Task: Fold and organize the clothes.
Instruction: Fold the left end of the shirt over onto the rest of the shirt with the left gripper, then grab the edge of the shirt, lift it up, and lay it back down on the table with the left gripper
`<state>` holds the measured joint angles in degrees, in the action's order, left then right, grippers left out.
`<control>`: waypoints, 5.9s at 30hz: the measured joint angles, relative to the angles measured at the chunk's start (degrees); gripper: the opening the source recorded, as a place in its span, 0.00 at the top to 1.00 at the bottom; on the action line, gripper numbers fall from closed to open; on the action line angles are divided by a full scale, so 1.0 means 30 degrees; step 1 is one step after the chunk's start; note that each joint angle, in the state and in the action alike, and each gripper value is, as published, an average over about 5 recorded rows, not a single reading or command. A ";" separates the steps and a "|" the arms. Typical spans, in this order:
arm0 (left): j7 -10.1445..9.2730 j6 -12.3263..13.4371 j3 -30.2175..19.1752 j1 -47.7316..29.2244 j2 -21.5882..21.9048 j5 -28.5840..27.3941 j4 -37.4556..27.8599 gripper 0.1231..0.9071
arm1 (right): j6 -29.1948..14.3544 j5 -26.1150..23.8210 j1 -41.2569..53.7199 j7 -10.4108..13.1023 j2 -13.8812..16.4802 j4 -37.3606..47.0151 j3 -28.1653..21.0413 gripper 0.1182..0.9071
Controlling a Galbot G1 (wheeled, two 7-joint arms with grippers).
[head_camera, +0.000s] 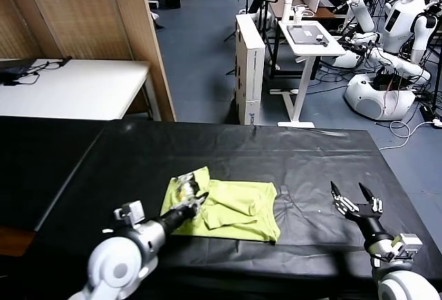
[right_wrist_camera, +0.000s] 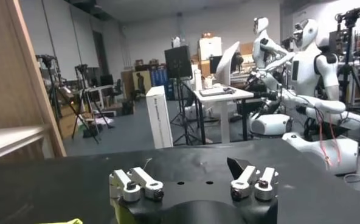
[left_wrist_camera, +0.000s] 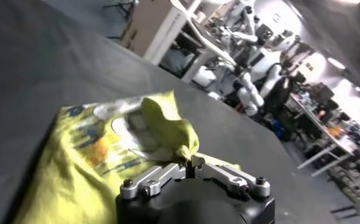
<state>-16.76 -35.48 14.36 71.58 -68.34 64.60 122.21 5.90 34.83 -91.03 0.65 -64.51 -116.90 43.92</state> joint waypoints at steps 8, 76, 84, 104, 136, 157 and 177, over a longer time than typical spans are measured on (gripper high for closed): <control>-0.0188 0.0001 -0.1427 -0.0825 -0.1350 -0.0641 -0.0514 0.92 | -0.0029 -0.0159 0.0094 -0.0003 -0.0110 0.0039 -0.0262 0.00; 0.3513 0.3594 0.1130 0.0788 -0.0634 -0.8887 -0.0802 0.00 | -0.0278 -0.6897 0.0174 -0.3021 0.4187 -0.1418 -0.6929 0.00; 0.3515 0.3594 0.2143 0.1801 -0.0829 -0.9532 -0.0682 0.00 | -0.0520 -0.8322 0.0236 -0.3592 0.5297 -0.1278 -0.8229 0.01; 0.3550 0.3593 0.2419 0.2348 -0.1040 -1.0111 -0.0742 0.00 | -0.0781 -0.8280 -0.0613 -0.3411 0.5559 -0.0910 -0.8281 0.72; 0.3997 0.6038 0.2361 0.2805 -0.2670 -1.2944 -0.3145 0.00 | -0.2033 -0.3474 -0.2861 -0.1549 0.3178 -0.2581 -0.5178 0.00; 0.4541 0.7137 0.2410 0.3832 -0.4867 -1.3301 -0.3784 0.06 | -0.1643 -0.2948 -0.2125 -0.1375 0.2715 -0.2729 -0.4566 0.00; 0.4875 0.7302 0.2399 0.4586 -0.5334 -1.2218 -0.3460 0.93 | -0.1530 -0.2993 -0.1831 -0.1266 0.2632 -0.2497 -0.4566 0.00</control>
<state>-2.13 -13.57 21.56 85.33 -84.34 27.95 111.83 1.31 25.85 -96.52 -3.15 -56.61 -124.39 30.22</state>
